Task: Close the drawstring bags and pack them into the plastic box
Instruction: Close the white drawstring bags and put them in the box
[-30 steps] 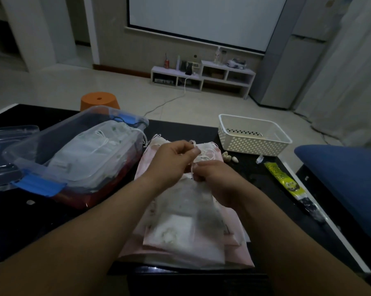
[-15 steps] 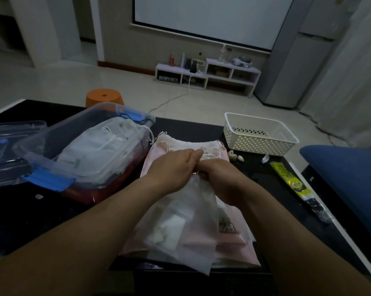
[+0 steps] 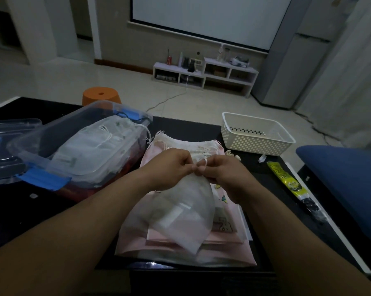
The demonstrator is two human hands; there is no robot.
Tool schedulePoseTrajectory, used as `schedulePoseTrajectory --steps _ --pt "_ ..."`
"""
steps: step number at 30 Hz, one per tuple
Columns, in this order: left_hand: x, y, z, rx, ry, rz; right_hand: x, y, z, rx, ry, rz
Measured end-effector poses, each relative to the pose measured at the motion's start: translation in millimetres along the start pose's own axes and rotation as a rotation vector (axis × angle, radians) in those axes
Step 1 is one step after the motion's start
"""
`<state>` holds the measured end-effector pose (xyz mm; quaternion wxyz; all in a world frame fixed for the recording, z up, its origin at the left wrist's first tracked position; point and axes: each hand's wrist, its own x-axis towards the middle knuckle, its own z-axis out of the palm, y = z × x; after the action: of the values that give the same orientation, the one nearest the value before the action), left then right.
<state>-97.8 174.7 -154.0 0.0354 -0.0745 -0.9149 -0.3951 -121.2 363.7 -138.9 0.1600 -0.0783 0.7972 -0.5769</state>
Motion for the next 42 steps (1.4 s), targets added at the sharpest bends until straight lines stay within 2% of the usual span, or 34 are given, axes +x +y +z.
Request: schedulePoseTrajectory --steps 8,13,21,27,33,38,42 --pt "-6.5 14.3 -6.9 -0.039 0.024 -0.063 0.3 -7.8 7.6 -0.095 0.063 -0.103" --pt "-9.1 14.7 -13.1 -0.253 -0.072 -0.139 1.1 -6.9 5.5 -0.145 0.044 -0.112" --pt "-6.0 6.3 -10.4 -0.335 -0.073 -0.068 -0.3 -4.3 0.2 -0.142 0.053 -0.172" --pt "-5.1 0.7 -4.7 -0.258 -0.017 0.075 -0.5 -4.4 -4.2 -0.122 0.042 -0.183" --pt "-3.5 -5.7 1.4 -0.252 -0.042 0.067 -2.9 -5.8 -3.7 -0.197 0.031 -0.206" --pt "-3.0 -8.9 12.9 -0.191 0.047 0.030 -1.2 -2.5 -0.4 -0.386 0.093 -0.311" --pt "-2.3 -9.8 17.0 -0.155 0.046 0.030 -1.7 -0.7 1.7 -0.486 0.115 -0.352"
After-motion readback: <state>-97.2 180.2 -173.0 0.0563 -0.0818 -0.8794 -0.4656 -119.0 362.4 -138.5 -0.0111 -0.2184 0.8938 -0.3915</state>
